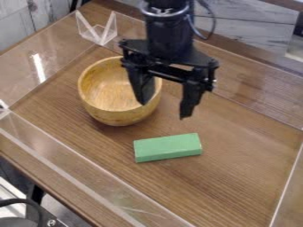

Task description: Remove the green block from inside the brown bowl and put it on the table

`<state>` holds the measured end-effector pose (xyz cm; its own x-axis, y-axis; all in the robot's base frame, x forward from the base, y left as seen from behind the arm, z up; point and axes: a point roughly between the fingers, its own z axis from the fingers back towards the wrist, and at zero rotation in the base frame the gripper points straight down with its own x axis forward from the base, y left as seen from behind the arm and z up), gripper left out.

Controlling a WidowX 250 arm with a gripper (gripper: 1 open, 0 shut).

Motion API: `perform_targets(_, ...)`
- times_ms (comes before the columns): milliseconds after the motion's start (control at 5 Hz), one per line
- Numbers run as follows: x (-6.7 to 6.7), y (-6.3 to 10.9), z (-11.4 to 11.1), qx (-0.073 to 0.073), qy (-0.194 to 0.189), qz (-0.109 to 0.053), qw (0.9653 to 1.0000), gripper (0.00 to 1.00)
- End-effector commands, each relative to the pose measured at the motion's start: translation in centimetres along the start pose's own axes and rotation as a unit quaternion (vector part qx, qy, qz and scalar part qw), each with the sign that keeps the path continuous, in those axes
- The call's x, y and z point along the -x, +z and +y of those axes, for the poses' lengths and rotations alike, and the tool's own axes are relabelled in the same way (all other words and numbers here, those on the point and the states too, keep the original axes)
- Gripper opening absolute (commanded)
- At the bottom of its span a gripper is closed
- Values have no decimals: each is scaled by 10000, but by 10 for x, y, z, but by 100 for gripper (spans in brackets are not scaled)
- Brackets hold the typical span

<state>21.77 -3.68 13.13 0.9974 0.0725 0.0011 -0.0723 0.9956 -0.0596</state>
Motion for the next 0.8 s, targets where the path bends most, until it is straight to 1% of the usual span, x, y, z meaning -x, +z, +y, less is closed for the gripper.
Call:
perform_targets(0, -7, -1, -1, 32, -85, -199, 9998, 100)
perform_targets(200, -6, 0, -3, 34, -68, -194, 9998, 100)
perform_targets(400, -9, 14, -2, 37, -203, -181, 9996, 100)
perform_targets(600, -21, 33, 6, 36, -518, -202, 9984, 100)
